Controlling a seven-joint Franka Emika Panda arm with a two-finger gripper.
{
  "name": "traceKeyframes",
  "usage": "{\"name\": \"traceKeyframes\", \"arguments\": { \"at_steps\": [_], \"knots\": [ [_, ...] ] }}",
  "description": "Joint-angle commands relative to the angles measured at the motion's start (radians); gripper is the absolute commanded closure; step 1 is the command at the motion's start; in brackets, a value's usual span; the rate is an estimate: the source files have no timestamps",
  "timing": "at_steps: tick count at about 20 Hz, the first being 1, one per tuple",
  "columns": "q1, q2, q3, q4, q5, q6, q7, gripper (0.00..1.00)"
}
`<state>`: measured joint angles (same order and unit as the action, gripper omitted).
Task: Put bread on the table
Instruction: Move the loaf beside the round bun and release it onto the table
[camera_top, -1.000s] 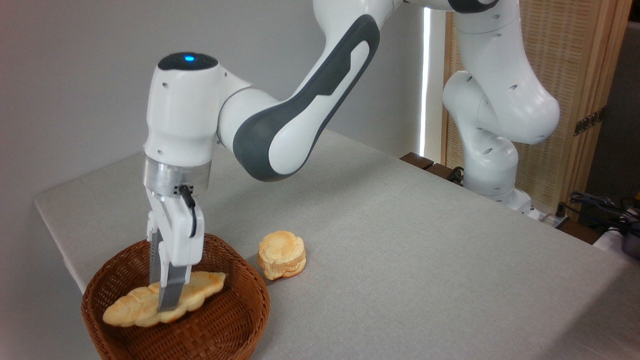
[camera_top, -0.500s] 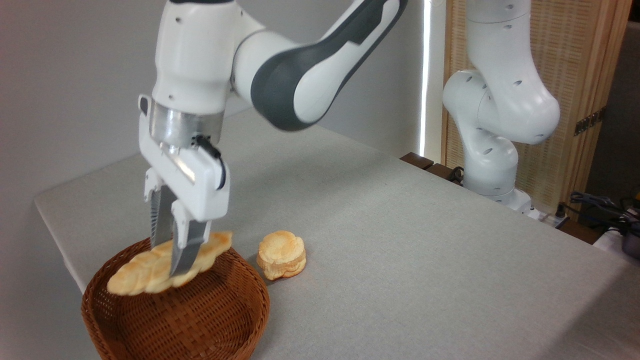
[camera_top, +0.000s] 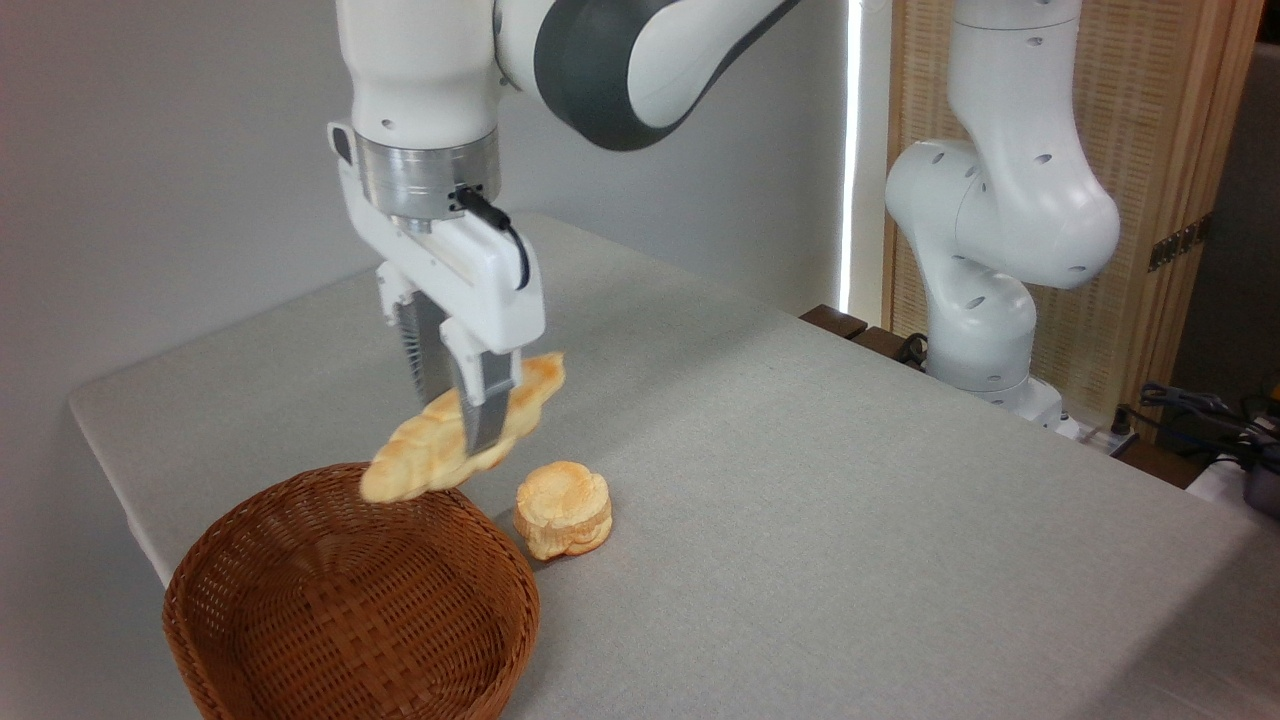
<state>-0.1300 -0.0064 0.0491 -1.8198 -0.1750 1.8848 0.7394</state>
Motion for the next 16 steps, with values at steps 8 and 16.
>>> {"name": "traceKeyframes", "arguments": {
  "at_steps": [8,16],
  "knots": [
    [-0.105,-0.063,-0.002,-0.136,-0.017,-0.073,-0.166,0.00],
    [-0.108,-0.058,-0.002,-0.136,-0.014,-0.064,-0.156,0.00]
  ]
}}
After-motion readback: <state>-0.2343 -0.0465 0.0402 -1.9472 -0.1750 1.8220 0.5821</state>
